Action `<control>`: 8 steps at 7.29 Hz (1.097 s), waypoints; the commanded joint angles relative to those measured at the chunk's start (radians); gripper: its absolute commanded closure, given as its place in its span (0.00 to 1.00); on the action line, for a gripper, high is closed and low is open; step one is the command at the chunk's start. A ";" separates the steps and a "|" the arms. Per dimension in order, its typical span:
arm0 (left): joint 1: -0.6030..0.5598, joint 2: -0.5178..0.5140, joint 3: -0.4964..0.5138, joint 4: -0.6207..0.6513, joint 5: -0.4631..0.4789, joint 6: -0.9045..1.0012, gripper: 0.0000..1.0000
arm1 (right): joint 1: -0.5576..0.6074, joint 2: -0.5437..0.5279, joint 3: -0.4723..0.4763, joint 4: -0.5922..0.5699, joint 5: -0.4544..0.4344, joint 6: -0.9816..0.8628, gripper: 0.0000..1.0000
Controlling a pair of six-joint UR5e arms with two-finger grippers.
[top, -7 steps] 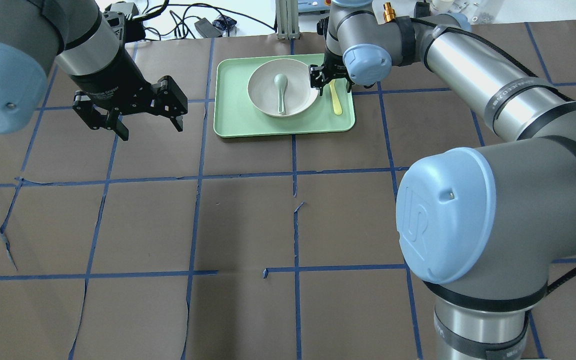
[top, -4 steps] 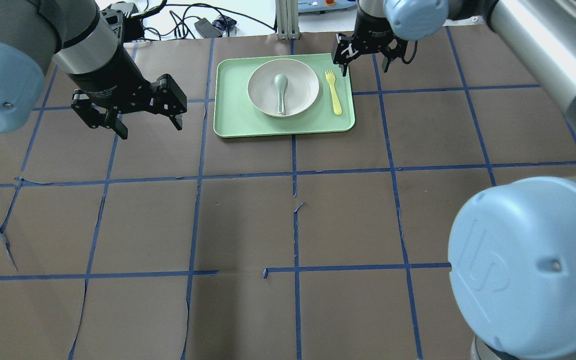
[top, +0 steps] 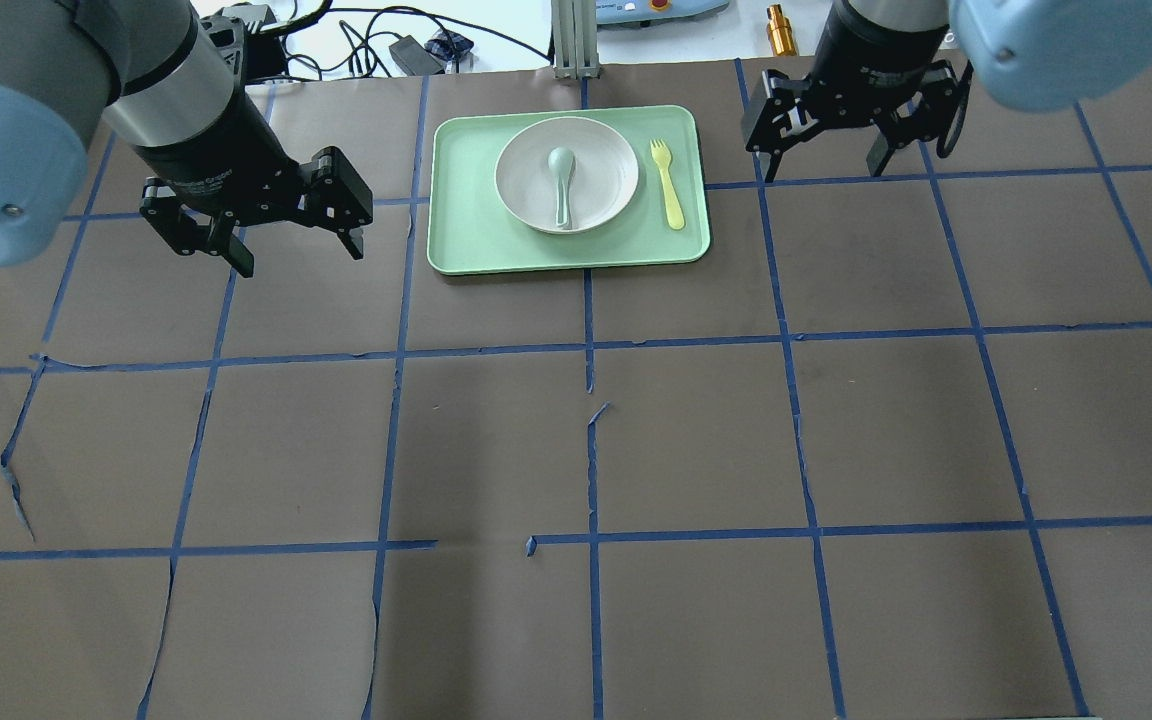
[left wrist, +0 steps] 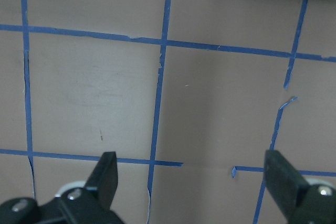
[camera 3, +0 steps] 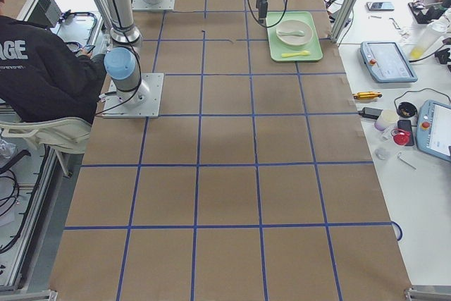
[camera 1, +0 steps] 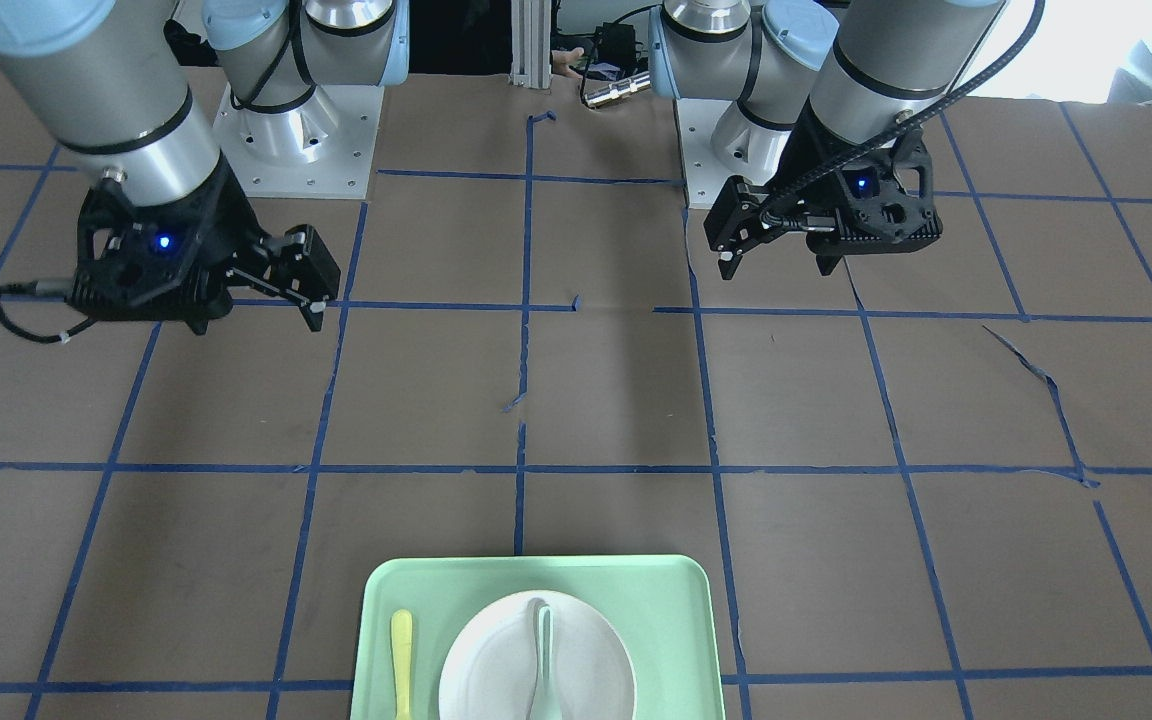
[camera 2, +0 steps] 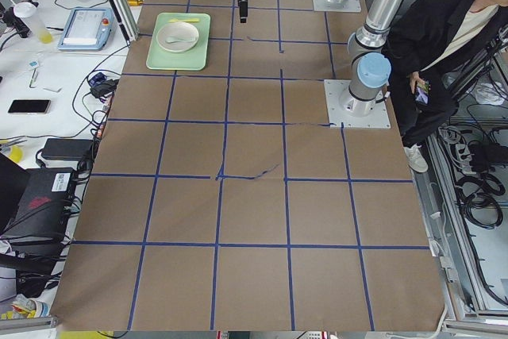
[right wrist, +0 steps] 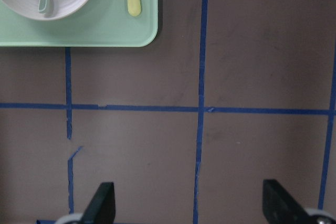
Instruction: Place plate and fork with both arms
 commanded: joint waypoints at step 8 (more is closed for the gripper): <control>-0.001 0.006 0.000 -0.002 0.005 -0.010 0.00 | 0.004 -0.156 0.154 -0.006 -0.044 0.003 0.00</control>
